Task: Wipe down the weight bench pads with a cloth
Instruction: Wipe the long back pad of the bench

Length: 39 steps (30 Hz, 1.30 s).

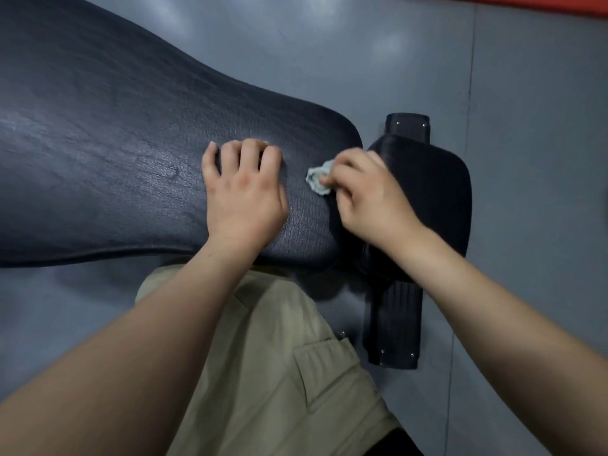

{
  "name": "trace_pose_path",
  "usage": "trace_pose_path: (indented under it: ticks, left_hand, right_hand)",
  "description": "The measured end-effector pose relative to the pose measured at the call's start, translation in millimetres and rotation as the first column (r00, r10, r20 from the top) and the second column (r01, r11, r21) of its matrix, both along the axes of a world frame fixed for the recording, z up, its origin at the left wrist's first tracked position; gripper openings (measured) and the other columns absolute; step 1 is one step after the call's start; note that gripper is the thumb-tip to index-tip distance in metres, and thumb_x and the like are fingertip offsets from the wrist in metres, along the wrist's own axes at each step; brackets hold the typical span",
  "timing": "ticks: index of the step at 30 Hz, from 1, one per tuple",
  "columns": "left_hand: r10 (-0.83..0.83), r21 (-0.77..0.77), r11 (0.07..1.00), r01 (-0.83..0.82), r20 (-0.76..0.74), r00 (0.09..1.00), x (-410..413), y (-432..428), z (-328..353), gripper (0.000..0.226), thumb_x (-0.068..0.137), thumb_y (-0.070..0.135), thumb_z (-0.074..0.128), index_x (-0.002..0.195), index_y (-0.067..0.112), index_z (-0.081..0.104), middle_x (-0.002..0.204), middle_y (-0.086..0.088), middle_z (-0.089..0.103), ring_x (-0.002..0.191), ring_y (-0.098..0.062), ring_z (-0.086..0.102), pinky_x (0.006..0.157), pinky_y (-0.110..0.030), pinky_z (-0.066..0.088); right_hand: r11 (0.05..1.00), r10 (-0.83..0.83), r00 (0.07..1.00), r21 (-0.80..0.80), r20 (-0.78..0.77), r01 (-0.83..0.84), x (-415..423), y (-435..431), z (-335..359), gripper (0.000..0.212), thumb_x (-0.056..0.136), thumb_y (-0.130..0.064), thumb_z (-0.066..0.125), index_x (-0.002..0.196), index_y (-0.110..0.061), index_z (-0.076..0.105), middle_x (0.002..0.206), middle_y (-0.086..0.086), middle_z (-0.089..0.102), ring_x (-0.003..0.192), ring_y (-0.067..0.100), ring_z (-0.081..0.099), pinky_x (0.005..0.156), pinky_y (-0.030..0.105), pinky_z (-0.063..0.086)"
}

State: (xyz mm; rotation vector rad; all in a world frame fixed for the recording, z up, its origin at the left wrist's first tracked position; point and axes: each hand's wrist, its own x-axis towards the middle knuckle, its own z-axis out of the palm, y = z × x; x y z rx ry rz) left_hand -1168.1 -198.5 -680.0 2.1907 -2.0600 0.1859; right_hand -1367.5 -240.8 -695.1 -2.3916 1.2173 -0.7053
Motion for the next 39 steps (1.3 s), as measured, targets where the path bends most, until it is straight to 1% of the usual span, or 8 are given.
trace_pose_path:
  ticks: [3,9,12,14,21,24,34,39]
  left_hand:
    - [-0.002,-0.006,1.000,0.002,0.012,1.000,0,0,0,0.029,0.088,0.024,0.047,0.115,0.018,0.058,0.121,-0.006,0.056,0.115,-0.035,0.048,0.114,-0.057,0.028]
    - [0.000,-0.004,1.000,0.000,0.022,1.000,-1,0,-1,0.031,0.087,0.025,0.047,0.115,0.018,0.058,0.119,-0.007,0.056,0.114,-0.035,0.048,0.114,-0.058,0.029]
    - [0.002,-0.001,1.000,-0.002,0.012,1.000,-1,-1,0,0.032,0.087,0.026,0.046,0.116,0.019,0.057,0.119,-0.007,0.056,0.114,-0.036,0.048,0.114,-0.058,0.028]
    - [0.002,0.003,1.000,-0.002,0.016,1.000,0,1,0,0.033,0.087,0.026,0.043,0.117,0.018,0.057,0.120,-0.008,0.056,0.115,-0.036,0.047,0.115,-0.057,0.028]
    - [0.003,0.011,1.000,-0.003,0.018,1.000,0,0,2,0.034,0.088,0.025,0.041,0.117,0.017,0.057,0.120,-0.008,0.055,0.115,-0.036,0.047,0.114,-0.058,0.027]
    - [0.002,0.033,0.999,-0.003,0.016,1.000,0,1,2,0.035,0.088,0.025,0.040,0.118,0.017,0.056,0.121,-0.009,0.055,0.116,-0.037,0.047,0.115,-0.058,0.027]
    - [0.006,0.029,1.000,-0.006,0.017,1.000,-1,2,1,0.035,0.090,0.022,0.038,0.118,0.014,0.056,0.122,-0.012,0.054,0.118,-0.040,0.047,0.113,-0.058,0.027]
    - [0.004,0.032,0.999,-0.005,0.014,1.000,-1,3,1,0.034,0.093,0.024,0.036,0.118,0.015,0.056,0.123,-0.012,0.053,0.119,-0.039,0.047,0.115,-0.057,0.026]
  right_hand:
    - [0.999,0.049,0.999,-0.004,-0.012,-0.049,-6,8,0,0.018,0.090,-0.001,0.058,0.095,-0.010,0.073,0.105,0.006,0.060,0.092,0.029,0.054,0.081,0.037,0.049]
    - [0.993,-0.115,0.991,-0.010,0.064,0.115,33,-79,-8,0.023,0.088,-0.007,0.050,0.083,-0.010,0.072,0.093,0.011,0.063,0.085,0.034,0.056,0.080,0.028,0.039]
    - [0.993,-0.111,0.992,0.045,0.057,0.109,45,-104,-3,0.027,0.082,-0.002,0.047,0.086,-0.009,0.072,0.093,0.011,0.068,0.089,0.034,0.062,0.082,0.035,0.048]
    - [0.982,-0.156,0.987,0.113,0.043,0.151,44,-107,1,0.027,0.087,-0.006,0.047,0.095,-0.009,0.073,0.099,0.012,0.070,0.095,0.033,0.064,0.085,0.037,0.050]
    - [0.929,-0.336,0.916,0.081,-0.220,0.360,24,-69,3,0.033,0.086,0.000,0.043,0.114,-0.006,0.061,0.106,0.023,0.060,0.099,0.041,0.056,0.075,0.035,0.037]
    - [0.908,-0.359,0.892,0.116,-0.277,0.401,17,-53,5,0.034,0.086,0.001,0.043,0.117,-0.003,0.056,0.104,0.027,0.059,0.099,0.043,0.056,0.073,0.034,0.032]
    - [0.887,-0.371,0.890,0.181,-0.266,0.424,6,24,11,0.026,0.090,-0.004,0.048,0.113,0.000,0.059,0.097,0.026,0.063,0.084,0.040,0.060,0.066,0.030,0.030]
    - [0.892,-0.336,0.909,0.227,-0.245,0.391,7,64,15,0.021,0.088,-0.005,0.049,0.106,0.001,0.060,0.090,0.025,0.060,0.077,0.041,0.059,0.063,0.034,0.036]
